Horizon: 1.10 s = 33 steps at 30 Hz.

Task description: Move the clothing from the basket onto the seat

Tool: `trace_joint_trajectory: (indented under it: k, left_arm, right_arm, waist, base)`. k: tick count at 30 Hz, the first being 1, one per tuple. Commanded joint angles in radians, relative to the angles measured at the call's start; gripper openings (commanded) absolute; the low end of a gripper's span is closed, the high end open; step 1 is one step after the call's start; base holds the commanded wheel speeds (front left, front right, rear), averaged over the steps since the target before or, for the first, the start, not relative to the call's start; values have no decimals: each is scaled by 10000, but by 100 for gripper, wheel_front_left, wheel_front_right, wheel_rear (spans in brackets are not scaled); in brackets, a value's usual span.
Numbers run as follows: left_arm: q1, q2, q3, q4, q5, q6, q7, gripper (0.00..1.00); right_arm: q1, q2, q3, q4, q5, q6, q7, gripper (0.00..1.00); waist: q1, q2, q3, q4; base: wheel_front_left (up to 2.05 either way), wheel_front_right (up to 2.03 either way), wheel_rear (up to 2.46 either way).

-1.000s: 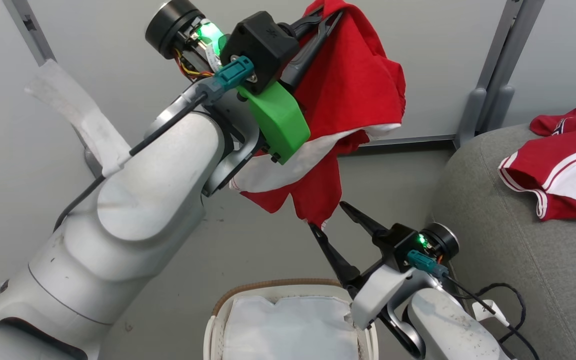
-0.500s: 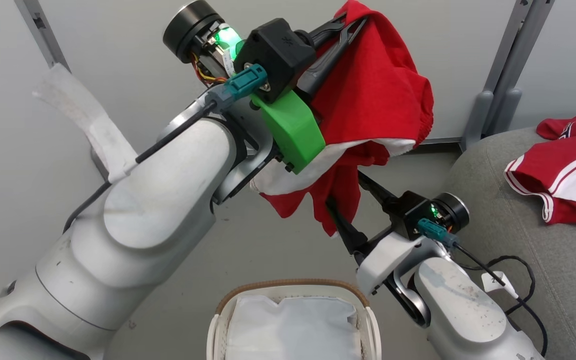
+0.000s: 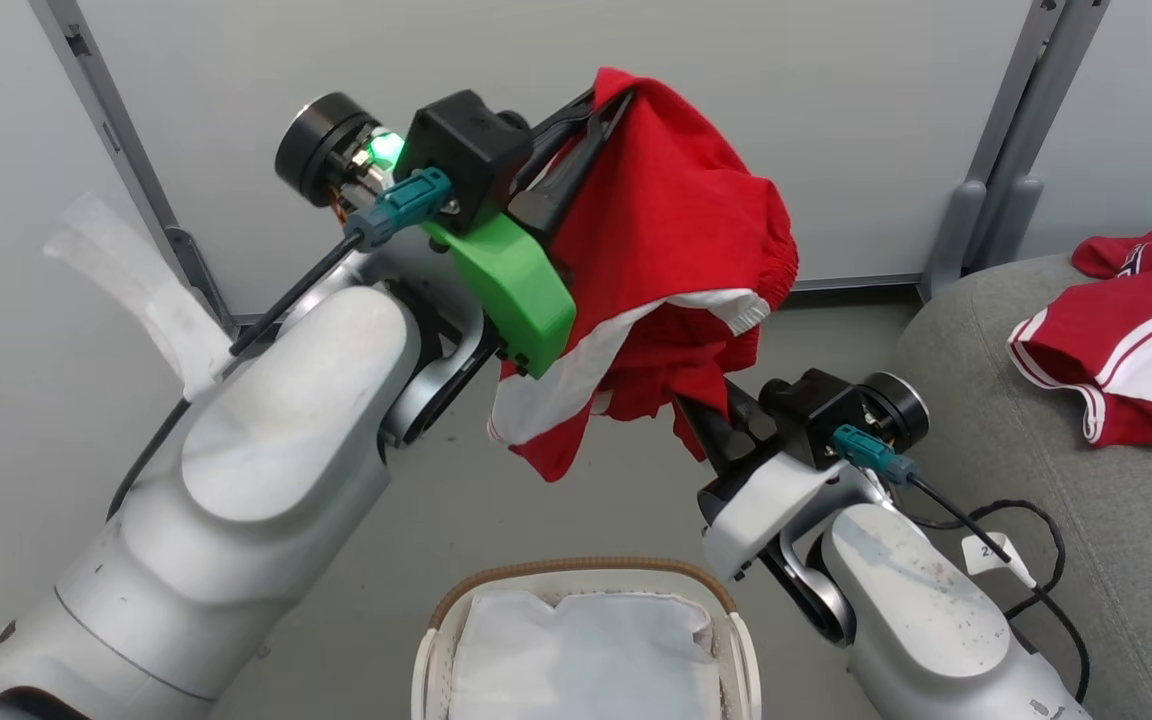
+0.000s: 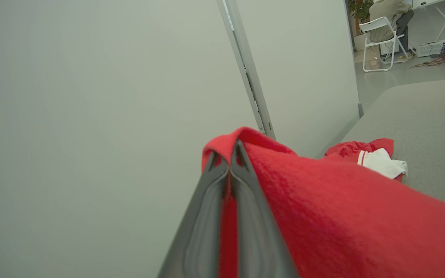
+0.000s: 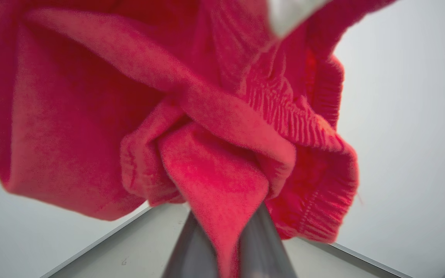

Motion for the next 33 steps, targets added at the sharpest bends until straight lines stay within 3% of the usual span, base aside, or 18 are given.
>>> trace_joint_trajectory:
  k: [1, 2, 3, 5, 6, 7, 8, 17, 33]
  left_arm:
    - [316, 89, 71, 136, -115, 92, -166, 0]
    - [439, 132, 98, 203, -163, 121, -280, 0]
    - [610, 179, 133, 319, -213, 150, -399, 7]
    - [1018, 157, 270, 521, -510, 192, -615, 36]
    - [1165, 120, 347, 576, -604, 211, -724, 56]
    - [1289, 121, 374, 626, -644, 212, -902, 95]
    - [1427, 121, 377, 682, -686, 218, -1016, 100]
    - [3197, -215, 179, 1124, -913, 505, -2181, 100]
    - [5526, -466, 47, 1606, -1020, 447, -2730, 100]
  right_arm:
    - [212, -39, -103, -101, -107, -14, -49, 0]
    - [239, -39, -160, -152, -140, -14, -49, 0]
    - [282, -39, -268, -224, -170, -14, -49, 0]
    - [390, -37, -483, -340, -215, -14, -49, 0]
    - [434, -37, -578, -380, -239, -14, -49, 0]
    - [461, -35, -720, -456, -285, -14, -49, 0]
    - [490, -37, -833, -516, -305, -14, -51, 0]
    - [872, -37, -2208, -937, -721, -14, -49, 0]
    - [1659, -36, -3555, -1242, -1393, -14, -49, 0]
  waist:
    - [0, 0, 21, -68]
    - [0, 0, 27, -89]
    - [0, 0, 35, -115]
    - [0, 0, 44, -163]
    - [0, 0, 46, -184]
    - [0, 0, 48, -209]
    - [0, 0, 48, -223]
    - [0, 0, -16, -269]
    - [0, 0, 74, -342]
  base:
    - [0, 0, 0]
    - [0, 0, 0]
    - [0, 0, 0]
    - [0, 0, 0]
    - [0, 0, 0]
    - [0, 0, 0]
    - [0, 0, 0]
    - [0, 0, 0]
    - [0, 0, 0]
